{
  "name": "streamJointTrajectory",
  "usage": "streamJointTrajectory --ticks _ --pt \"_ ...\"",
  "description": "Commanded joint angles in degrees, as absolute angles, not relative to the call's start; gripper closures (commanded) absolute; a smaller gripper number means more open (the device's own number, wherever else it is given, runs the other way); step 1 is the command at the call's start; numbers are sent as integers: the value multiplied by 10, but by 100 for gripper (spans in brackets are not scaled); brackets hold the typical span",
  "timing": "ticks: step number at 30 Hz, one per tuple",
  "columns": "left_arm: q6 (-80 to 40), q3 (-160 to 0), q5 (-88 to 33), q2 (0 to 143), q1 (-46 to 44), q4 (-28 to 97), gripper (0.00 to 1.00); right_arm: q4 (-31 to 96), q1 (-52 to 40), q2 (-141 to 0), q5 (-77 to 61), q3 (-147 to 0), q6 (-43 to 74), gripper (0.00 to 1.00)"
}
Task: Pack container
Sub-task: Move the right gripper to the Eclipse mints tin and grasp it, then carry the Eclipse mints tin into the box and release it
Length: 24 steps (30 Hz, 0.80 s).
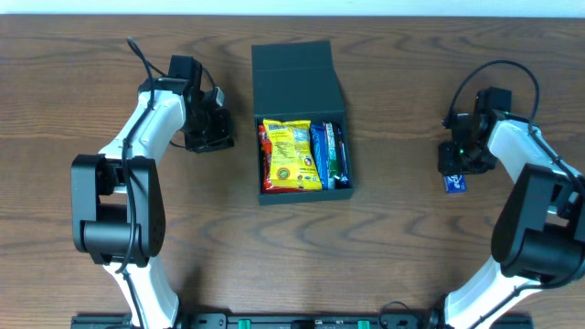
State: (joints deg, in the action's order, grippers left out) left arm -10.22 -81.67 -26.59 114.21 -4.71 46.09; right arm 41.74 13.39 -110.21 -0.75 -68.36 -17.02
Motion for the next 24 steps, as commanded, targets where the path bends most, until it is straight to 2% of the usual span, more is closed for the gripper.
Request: streamJointTrajectory --ticks 1,11,16,20,24 --pt "-90 -827 -264 1131 -46 463 92 418 138 -1109 -25 -682 -152 60" --pt "-90 -827 -264 1131 -46 463 92 444 93 -1109 -101 -754 -51 80" --pt "-90 -827 -264 1131 -46 463 91 511 18 -1109 -116 -883 -46 98" --pt "-90 -827 -264 1131 -46 469 92 545 -76 -1109 -77 -999 33 99" --pt "-90 -827 -264 1131 -46 469 92 557 -161 -1109 -53 -1042 108 99"
